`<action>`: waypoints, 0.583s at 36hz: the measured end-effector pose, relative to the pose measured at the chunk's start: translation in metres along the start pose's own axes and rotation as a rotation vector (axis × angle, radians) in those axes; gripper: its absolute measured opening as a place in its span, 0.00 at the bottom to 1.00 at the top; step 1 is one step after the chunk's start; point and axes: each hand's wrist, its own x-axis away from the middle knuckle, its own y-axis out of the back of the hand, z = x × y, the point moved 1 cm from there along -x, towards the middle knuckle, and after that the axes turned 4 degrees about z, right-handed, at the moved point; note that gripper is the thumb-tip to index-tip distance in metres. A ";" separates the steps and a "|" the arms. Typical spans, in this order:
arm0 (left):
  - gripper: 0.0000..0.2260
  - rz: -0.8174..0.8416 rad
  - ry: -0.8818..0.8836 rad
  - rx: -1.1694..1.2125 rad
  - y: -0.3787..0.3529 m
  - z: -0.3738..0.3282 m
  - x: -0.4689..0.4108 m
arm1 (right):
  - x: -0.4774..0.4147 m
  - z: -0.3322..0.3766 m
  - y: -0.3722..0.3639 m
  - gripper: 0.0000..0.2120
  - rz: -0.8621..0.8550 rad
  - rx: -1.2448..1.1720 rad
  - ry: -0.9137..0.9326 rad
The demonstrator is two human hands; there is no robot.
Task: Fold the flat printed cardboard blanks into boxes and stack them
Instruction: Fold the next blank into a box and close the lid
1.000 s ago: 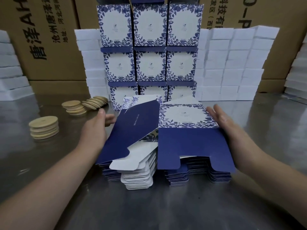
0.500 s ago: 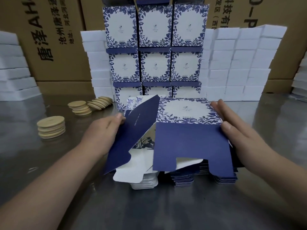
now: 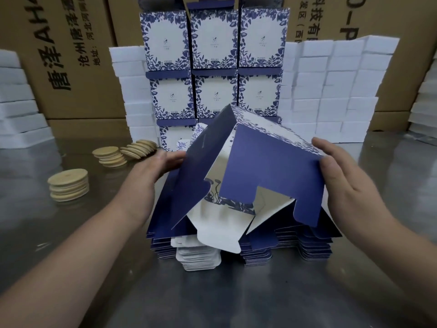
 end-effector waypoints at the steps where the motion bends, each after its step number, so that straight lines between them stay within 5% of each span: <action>1: 0.19 0.055 -0.016 -0.064 -0.001 -0.001 0.001 | 0.000 -0.001 0.000 0.14 -0.008 0.005 0.013; 4: 0.20 0.171 -0.018 -0.265 -0.004 -0.002 0.004 | 0.001 -0.004 0.000 0.14 0.002 -0.033 0.047; 8: 0.23 0.257 -0.001 -0.484 -0.007 0.001 0.005 | 0.003 -0.002 -0.001 0.32 0.141 -0.126 0.147; 13: 0.27 0.262 0.002 -0.427 -0.010 -0.002 0.009 | 0.002 -0.002 -0.004 0.45 0.308 -0.093 0.176; 16: 0.27 0.226 -0.016 -0.344 -0.014 -0.008 0.011 | 0.002 0.000 -0.005 0.43 0.354 -0.135 0.186; 19: 0.26 0.196 -0.026 -0.326 -0.016 -0.011 0.012 | 0.007 -0.003 -0.002 0.25 0.388 -0.072 0.302; 21: 0.25 0.184 -0.033 -0.326 -0.016 -0.011 0.012 | 0.008 0.003 0.000 0.25 0.354 -0.034 0.299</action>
